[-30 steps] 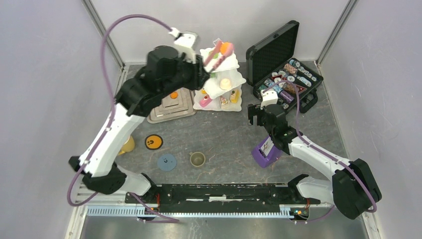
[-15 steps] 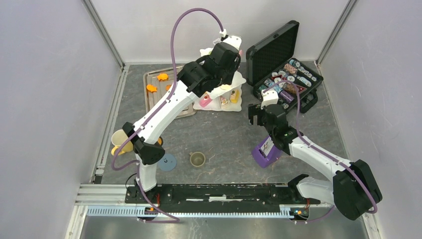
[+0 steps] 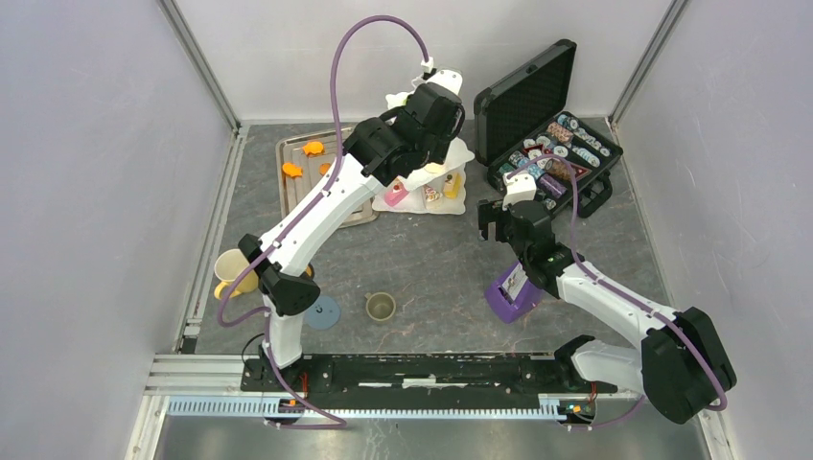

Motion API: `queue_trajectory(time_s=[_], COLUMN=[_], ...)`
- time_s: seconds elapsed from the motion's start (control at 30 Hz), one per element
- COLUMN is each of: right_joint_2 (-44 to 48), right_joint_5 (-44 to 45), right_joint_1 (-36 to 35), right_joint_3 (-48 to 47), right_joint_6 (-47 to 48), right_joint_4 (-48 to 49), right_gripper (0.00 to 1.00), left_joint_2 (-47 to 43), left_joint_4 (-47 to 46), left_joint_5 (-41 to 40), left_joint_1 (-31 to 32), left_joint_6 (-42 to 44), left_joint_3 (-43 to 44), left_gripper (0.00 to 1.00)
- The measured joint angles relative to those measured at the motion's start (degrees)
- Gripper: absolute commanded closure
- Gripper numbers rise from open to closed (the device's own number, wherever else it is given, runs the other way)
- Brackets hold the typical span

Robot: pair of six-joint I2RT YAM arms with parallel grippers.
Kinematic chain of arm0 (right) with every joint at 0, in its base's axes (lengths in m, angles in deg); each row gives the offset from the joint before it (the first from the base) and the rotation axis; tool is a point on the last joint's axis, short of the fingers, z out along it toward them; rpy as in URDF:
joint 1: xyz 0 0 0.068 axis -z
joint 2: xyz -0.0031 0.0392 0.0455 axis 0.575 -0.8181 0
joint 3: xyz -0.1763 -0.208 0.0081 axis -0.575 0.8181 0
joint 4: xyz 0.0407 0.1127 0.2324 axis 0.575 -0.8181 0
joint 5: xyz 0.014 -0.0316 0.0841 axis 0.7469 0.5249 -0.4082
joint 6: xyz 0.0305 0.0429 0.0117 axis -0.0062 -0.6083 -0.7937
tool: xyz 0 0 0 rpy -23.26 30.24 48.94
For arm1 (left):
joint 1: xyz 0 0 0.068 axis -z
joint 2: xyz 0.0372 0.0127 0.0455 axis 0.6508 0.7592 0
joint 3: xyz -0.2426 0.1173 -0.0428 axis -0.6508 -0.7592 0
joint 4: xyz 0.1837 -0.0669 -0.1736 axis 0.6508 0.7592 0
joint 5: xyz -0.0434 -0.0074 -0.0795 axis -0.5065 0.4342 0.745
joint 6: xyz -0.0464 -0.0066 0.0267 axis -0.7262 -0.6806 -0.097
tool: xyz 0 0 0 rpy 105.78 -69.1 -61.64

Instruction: Serve the afternoon tea

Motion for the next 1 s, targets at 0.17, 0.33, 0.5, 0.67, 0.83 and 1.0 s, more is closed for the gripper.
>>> queue_trajectory(time_s=[0.17, 0.33, 0.5, 0.67, 0.83, 1.0], right_joint_2=[0.00, 0.00, 0.00, 0.00, 0.00, -0.04], right_joint_5=[-0.02, -0.02, -0.02, 0.00, -0.02, -0.09], right_joint_1=[0.00, 0.00, 0.00, 0.00, 0.00, 0.00], right_joint_3=[0.00, 0.00, 0.00, 0.00, 0.00, 0.00], right_joint_6=[-0.02, -0.02, -0.02, -0.02, -0.04, -0.09], right_joint_4=[0.00, -0.02, -0.02, 0.00, 0.00, 0.00], right_gripper=[0.02, 0.02, 0.02, 0.02, 0.02, 0.02], left_joint_2=[0.00, -0.02, -3.43, -15.96, -33.90, -47.95], left_joint_4=[0.28, 0.17, -2.58, -7.39, -10.16, -11.41], left_joint_5=[0.00, 0.76, 7.61, 13.29, 8.39, 2.14], left_joint_1=[0.00, 0.00, 0.00, 0.00, -0.37, -9.27], left_joint_6=[0.00, 0.02, 0.09, 0.52, 2.10, 2.34], left_joint_3=[0.00, 0.00, -3.85, -15.54, -26.64, -35.76], left_gripper=[0.50, 0.53, 0.55, 0.54, 0.54, 0.51])
